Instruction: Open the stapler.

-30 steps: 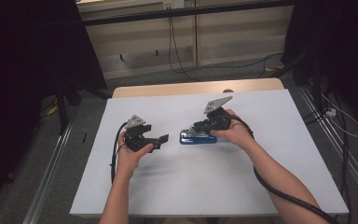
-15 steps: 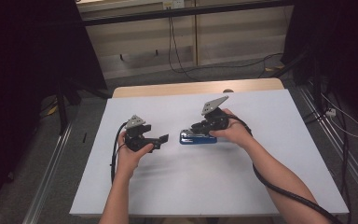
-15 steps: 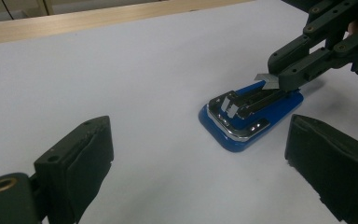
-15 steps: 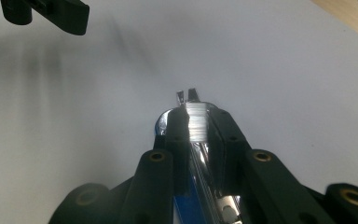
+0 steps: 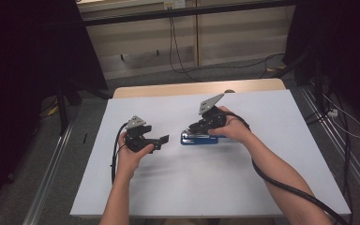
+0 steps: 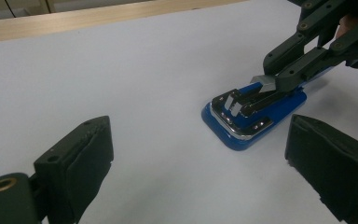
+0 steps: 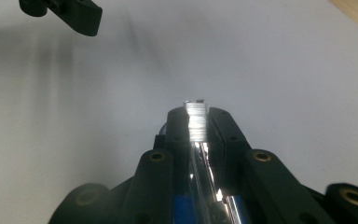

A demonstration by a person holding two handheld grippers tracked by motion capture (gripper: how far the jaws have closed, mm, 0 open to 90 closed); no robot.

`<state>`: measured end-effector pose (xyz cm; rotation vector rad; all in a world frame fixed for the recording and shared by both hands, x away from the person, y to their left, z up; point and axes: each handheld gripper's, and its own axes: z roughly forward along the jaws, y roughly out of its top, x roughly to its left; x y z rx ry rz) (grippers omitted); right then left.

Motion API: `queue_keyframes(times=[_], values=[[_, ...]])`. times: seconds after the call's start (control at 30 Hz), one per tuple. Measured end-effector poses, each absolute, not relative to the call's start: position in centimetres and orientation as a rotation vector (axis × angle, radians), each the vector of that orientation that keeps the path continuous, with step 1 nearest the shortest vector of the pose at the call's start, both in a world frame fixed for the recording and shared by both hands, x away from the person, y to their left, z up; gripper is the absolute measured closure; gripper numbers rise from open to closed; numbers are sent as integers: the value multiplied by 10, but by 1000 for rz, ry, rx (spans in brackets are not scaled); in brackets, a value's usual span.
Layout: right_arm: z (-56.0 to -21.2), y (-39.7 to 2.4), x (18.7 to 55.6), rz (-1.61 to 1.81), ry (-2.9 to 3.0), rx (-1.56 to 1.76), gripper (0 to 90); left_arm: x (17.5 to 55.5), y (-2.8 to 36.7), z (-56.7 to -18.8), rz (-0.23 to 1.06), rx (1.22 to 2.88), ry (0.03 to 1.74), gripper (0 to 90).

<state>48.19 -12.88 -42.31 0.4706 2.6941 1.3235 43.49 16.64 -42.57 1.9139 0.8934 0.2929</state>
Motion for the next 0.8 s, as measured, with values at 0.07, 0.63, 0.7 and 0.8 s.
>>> queue_keyframes(times=[0.07, 0.63, 0.7, 0.8], values=[[-424, -128, 483, 1327, 2705, 453, 793, 435, 167, -426, 290, 1916, 895, 78], [-429, -128, 491, 1283, 2745, 342, 793, 435, 166, -427, 289, 1918, 900, 77], [-429, -127, 492, 1282, 2746, 329, 793, 436, 166, -427, 292, 1923, 898, 77], [-429, -128, 493, 1272, 2749, 324, 793, 436, 165, -428, 291, 1926, 898, 77]])
